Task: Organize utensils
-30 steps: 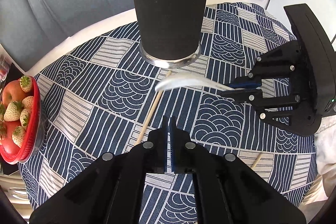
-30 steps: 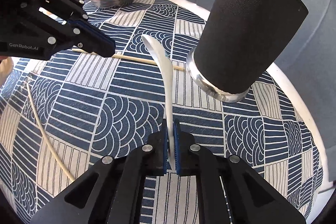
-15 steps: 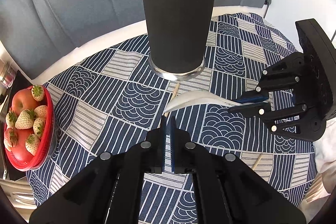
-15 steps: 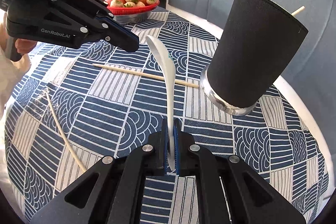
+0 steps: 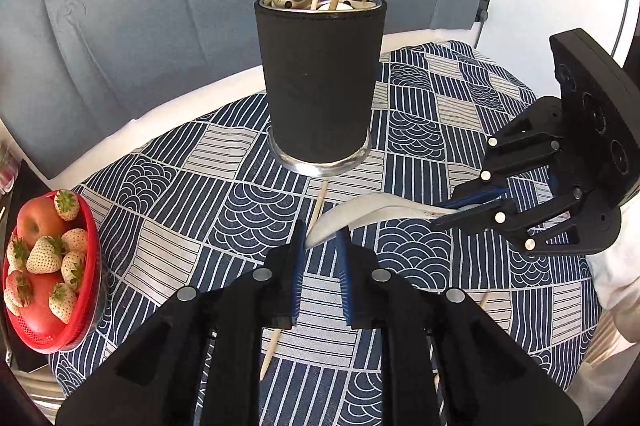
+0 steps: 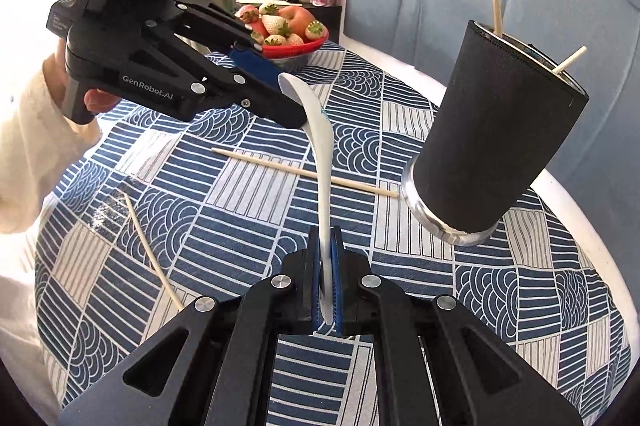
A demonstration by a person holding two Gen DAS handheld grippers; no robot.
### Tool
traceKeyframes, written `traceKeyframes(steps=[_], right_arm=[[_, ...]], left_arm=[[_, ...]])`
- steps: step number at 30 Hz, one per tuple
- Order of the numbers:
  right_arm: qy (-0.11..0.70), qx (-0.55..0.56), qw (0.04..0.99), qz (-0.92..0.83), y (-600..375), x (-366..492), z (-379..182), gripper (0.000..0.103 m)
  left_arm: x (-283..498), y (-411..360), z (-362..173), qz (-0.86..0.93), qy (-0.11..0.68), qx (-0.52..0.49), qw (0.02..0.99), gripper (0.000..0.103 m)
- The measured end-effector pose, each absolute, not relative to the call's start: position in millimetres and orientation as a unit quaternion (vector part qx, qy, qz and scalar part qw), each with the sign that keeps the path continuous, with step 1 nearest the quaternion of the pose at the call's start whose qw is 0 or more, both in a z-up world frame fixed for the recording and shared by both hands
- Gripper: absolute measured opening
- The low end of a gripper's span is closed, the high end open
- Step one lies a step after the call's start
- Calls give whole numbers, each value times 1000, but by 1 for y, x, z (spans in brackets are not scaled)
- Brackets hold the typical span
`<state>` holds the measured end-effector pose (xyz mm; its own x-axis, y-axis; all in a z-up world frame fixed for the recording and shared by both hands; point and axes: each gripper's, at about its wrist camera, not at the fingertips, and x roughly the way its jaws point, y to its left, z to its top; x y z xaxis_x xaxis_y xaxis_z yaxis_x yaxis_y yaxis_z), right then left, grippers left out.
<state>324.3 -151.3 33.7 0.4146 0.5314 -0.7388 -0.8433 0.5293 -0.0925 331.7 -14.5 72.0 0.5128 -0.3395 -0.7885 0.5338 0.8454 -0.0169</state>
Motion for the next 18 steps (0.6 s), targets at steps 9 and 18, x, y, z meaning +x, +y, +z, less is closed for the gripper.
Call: traceKeyframes(steps=[9,18], right_arm=[[330,-248,808,421,-141,323,38,5],[310,-246,821,413,-134,326,56,5]], left_arm=[[323,-12,93,-241,413,123,870,8],[320,-11,124,-222,392,128,883,8]])
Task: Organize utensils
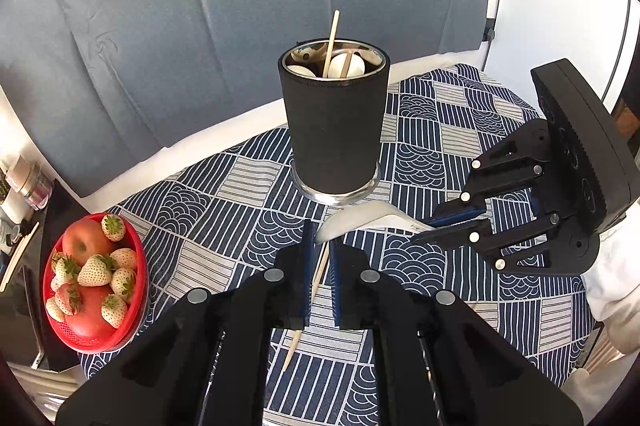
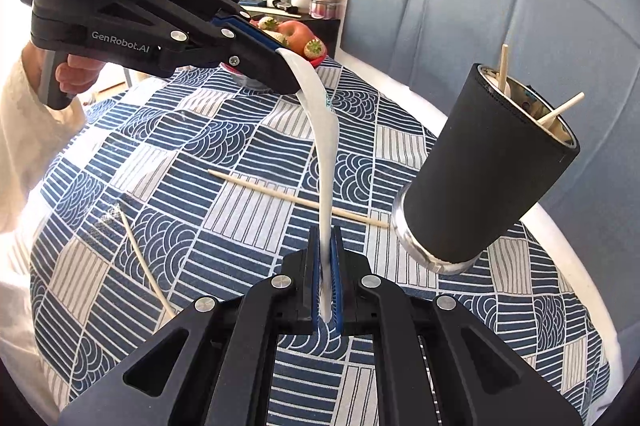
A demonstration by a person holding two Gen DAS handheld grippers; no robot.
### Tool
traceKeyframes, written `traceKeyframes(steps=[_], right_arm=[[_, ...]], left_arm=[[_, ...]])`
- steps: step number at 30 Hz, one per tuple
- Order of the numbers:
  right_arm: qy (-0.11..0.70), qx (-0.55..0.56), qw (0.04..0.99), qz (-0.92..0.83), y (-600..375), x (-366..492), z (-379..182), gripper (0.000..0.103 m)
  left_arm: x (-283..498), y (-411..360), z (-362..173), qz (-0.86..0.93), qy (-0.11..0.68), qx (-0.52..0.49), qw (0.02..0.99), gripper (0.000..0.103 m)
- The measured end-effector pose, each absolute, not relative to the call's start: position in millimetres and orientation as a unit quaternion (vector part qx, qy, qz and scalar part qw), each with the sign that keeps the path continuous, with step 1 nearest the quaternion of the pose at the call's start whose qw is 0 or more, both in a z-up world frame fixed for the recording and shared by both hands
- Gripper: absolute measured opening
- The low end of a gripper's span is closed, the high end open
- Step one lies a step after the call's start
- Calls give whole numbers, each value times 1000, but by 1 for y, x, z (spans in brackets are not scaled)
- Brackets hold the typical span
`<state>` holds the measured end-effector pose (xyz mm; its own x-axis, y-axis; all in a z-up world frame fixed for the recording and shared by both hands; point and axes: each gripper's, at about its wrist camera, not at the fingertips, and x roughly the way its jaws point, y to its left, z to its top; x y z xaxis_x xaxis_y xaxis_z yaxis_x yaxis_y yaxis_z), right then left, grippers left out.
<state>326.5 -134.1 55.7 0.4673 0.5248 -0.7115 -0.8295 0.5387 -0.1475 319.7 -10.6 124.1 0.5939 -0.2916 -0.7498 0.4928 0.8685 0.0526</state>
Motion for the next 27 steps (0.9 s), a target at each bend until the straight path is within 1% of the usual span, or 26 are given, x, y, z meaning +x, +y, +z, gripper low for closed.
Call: traceKeyframes(steps=[10,22,27], right_arm=[[270,-255,834,408,-122,332,91,5],[191,-250,868,384,-126,349,162,5],[175,-250,878,369,-134,358,182,5]], left_arm=[[316,-6,165,-194,368,150,897,7],[325,-10,246,-162,309,165,923,7],[334,-20,267,-162,293,171,927,6]])
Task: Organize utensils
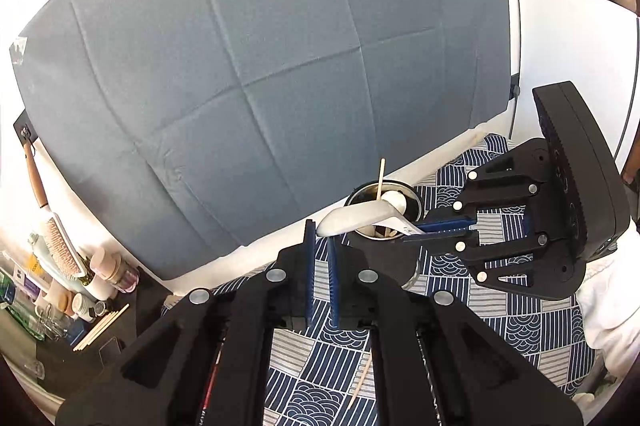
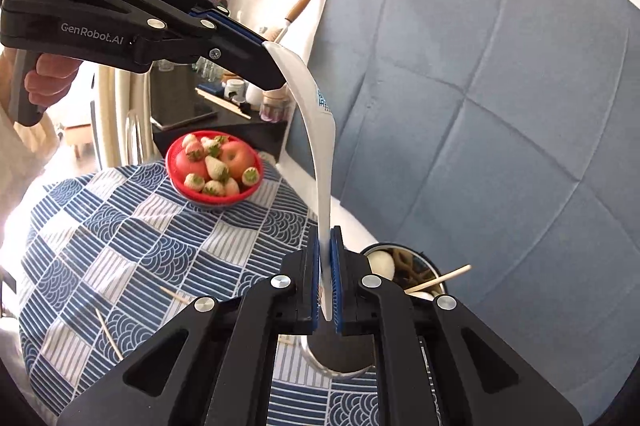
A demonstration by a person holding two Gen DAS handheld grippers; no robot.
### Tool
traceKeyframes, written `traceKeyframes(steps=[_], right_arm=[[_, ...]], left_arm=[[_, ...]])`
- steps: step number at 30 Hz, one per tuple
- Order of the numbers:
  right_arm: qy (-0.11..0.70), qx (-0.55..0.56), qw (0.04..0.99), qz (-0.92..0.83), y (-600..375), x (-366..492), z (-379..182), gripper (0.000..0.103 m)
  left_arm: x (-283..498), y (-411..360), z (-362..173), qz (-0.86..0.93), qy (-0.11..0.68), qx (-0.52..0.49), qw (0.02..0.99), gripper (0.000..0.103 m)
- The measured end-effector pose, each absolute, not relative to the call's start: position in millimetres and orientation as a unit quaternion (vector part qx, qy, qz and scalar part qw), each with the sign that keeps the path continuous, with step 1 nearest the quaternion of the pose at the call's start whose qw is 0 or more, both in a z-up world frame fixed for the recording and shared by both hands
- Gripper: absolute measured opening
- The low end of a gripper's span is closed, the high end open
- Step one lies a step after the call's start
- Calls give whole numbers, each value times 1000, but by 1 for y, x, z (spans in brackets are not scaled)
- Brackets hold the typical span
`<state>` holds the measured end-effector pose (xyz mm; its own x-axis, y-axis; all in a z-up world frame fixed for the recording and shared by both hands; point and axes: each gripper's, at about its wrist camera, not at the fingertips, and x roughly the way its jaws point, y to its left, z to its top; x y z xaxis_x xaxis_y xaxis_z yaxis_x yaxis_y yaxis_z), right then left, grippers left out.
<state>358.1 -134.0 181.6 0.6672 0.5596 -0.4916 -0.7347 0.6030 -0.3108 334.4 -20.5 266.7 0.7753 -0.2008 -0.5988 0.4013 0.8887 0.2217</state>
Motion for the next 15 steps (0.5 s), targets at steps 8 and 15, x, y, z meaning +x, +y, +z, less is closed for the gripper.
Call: traceKeyframes(steps=[8,15], right_arm=[[168,-243,890,347,-149,377,188,5],[193,-227,888,349,-152,410,162,5]], left_arm=[[358,-36,277,-180,287,182,923,6],[390,-52,255,-187,309,204,910,6]])
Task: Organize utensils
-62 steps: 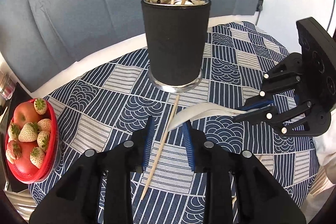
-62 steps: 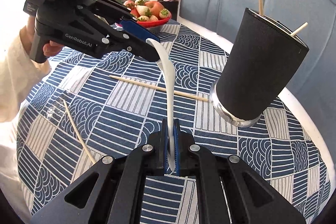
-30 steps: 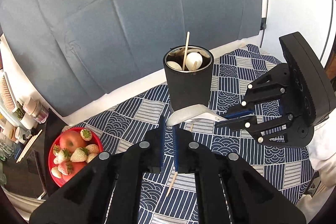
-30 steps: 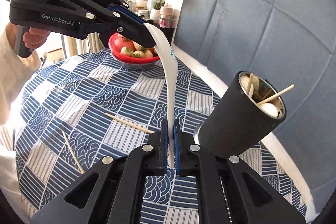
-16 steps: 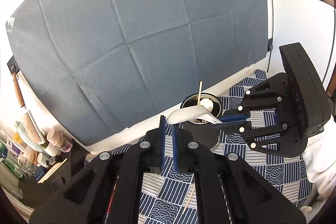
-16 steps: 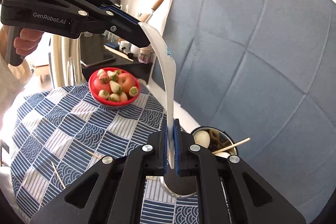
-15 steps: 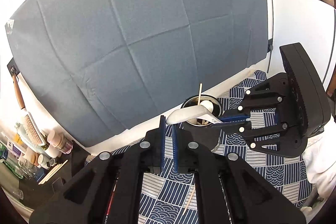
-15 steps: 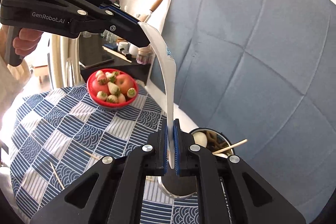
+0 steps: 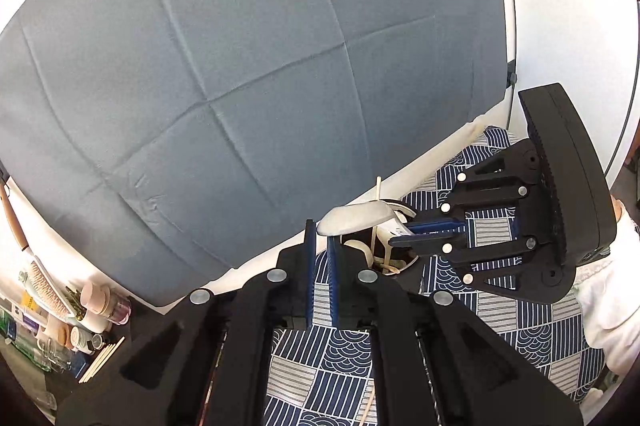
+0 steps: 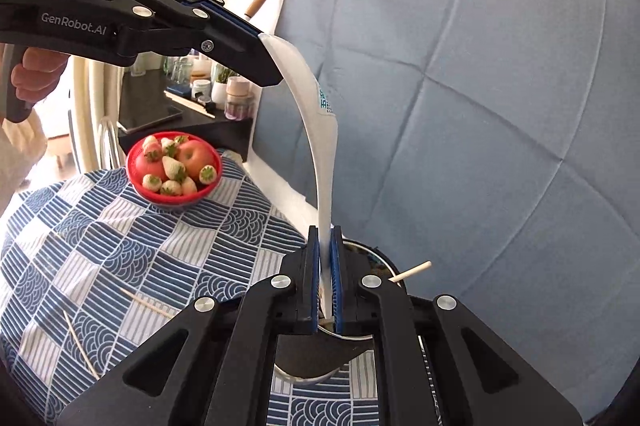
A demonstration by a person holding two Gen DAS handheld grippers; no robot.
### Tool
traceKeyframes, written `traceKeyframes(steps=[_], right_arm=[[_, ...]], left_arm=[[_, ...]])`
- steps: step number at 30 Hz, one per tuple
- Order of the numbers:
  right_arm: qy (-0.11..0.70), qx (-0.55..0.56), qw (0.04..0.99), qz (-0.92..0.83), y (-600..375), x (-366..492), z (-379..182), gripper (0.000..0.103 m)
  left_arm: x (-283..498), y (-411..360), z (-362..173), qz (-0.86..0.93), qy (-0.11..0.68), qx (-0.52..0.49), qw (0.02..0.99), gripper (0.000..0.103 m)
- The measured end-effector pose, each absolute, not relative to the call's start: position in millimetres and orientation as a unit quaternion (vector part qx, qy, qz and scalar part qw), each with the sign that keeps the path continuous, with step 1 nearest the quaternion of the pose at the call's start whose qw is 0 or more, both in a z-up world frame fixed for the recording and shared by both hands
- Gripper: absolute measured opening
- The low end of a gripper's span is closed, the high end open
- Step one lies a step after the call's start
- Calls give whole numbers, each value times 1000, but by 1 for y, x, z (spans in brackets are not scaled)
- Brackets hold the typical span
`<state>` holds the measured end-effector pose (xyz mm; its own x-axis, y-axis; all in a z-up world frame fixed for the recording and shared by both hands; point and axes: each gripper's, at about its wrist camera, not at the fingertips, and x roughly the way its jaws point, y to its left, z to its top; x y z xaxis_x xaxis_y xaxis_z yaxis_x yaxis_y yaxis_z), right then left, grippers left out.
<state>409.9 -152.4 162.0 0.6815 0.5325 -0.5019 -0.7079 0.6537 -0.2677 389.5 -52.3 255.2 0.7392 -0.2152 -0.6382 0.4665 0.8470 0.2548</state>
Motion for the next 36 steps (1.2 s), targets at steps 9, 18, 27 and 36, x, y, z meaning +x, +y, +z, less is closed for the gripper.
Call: traceKeyframes(steps=[9,18,27,36], right_arm=[[225,-209,886,347,-159,444,127,5],[232,-200,890,338,-164,449,120,6],[206,-196,910,302,-179,429,131,56],[210,-196,916,280,-189,400,135,87]], left_arm=[[429,-62,219,-199,343,204,895,6],[436,-64,205,-210,355,194,890,6],[412,-23,214,-214,326,108,914,87],[391,12,192,-175,335,97,921,97]])
